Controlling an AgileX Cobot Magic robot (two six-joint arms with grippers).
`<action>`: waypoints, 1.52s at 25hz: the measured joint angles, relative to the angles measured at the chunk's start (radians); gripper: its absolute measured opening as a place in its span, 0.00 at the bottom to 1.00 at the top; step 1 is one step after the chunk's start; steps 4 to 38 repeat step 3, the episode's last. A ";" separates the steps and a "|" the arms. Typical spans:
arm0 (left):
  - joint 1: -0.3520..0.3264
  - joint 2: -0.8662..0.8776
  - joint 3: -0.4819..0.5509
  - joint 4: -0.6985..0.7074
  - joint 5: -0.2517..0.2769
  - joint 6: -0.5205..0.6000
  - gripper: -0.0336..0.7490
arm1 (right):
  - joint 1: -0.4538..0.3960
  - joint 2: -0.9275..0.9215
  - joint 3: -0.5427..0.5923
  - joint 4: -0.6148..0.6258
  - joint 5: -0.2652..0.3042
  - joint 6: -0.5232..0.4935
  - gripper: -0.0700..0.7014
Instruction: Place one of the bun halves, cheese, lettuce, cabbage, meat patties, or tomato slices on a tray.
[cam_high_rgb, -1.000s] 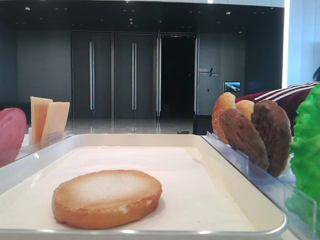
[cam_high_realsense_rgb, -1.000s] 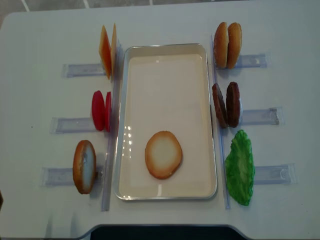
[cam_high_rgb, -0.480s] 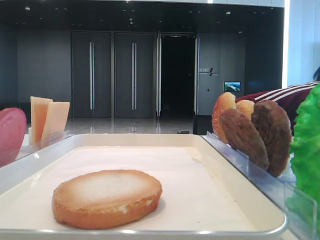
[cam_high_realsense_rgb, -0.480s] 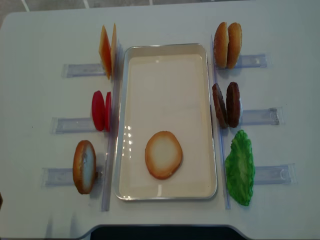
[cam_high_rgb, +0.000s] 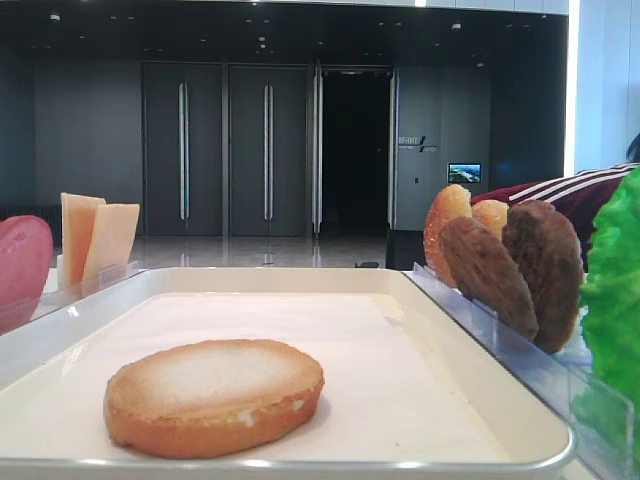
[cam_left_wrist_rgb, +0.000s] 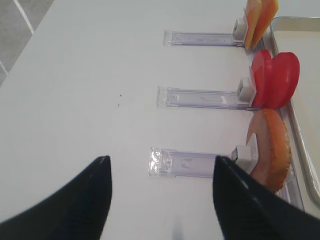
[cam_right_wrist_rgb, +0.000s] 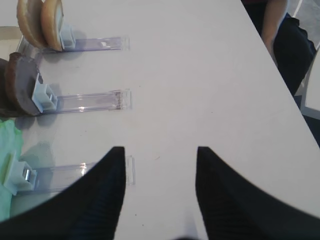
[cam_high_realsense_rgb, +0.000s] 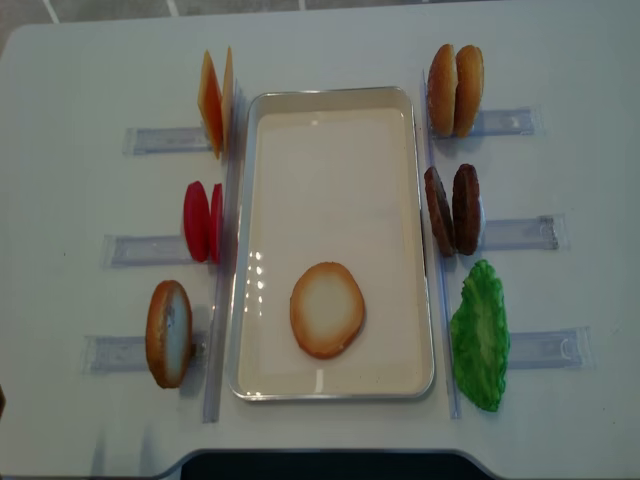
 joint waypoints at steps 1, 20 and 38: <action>0.000 0.000 0.000 0.000 0.000 0.000 0.66 | 0.000 0.000 0.000 0.000 0.000 0.000 0.54; 0.000 0.000 0.000 0.000 0.000 0.000 0.66 | 0.000 0.000 0.000 0.000 0.000 0.000 0.54; 0.000 0.000 0.000 0.000 0.000 0.000 0.66 | 0.000 0.000 0.000 0.000 0.000 0.000 0.54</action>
